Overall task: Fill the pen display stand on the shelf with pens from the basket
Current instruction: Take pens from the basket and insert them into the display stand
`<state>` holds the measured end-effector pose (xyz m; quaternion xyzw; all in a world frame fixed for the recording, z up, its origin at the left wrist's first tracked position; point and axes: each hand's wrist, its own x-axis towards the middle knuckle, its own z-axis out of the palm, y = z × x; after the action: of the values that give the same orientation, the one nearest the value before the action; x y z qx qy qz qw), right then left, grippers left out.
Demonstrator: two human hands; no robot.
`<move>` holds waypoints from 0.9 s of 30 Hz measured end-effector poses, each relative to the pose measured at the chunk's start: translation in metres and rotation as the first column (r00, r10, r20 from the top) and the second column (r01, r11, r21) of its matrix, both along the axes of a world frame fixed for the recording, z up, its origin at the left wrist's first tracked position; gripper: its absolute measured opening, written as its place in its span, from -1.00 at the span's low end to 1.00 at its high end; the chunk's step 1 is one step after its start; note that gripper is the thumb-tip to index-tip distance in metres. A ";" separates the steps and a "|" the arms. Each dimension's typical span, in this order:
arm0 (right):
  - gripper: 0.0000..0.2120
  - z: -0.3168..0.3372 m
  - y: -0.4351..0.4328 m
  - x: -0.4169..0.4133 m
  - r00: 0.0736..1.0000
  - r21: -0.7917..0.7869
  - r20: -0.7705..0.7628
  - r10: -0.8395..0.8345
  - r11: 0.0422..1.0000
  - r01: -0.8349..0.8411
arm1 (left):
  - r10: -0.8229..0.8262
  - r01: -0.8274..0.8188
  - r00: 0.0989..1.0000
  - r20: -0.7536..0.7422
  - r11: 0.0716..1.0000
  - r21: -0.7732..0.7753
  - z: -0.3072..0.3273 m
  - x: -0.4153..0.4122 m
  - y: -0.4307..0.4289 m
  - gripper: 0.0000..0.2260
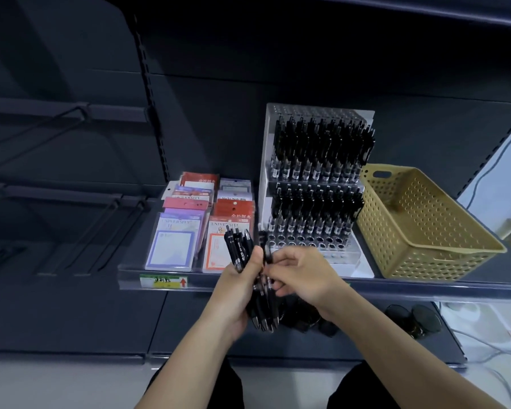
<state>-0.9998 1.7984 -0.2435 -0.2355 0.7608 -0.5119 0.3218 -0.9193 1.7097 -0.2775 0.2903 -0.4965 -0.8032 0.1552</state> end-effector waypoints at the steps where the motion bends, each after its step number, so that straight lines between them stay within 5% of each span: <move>1: -0.94 0.003 -0.001 -0.002 1.000 -0.023 -0.012 -0.021 1.000 0.020 | 0.038 -0.038 0.999 0.004 0.999 0.023 -0.001 -0.001 -0.001 -0.61; 9: -0.90 0.033 -0.014 -0.041 0.871 -0.249 -0.359 -0.336 0.934 0.257 | 0.160 -0.161 0.987 0.017 0.981 0.106 -0.005 0.003 -0.010 -0.80; 19: -0.92 0.012 -0.032 -0.047 0.755 -0.122 -0.589 -0.288 0.955 0.270 | 0.176 -0.175 0.984 0.003 0.976 0.130 -0.014 0.004 -0.021 -0.78; 27: -0.80 -0.008 -0.038 -0.043 0.755 -0.017 -0.615 -0.226 0.962 0.273 | 0.175 -0.175 0.984 0.017 0.976 0.128 -0.016 0.003 -0.021 -0.76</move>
<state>-1.0427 1.7607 -0.2511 -0.2727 0.8666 -0.4179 -0.0045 -0.9158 1.6887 -0.2930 0.3447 -0.4165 -0.8160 0.2047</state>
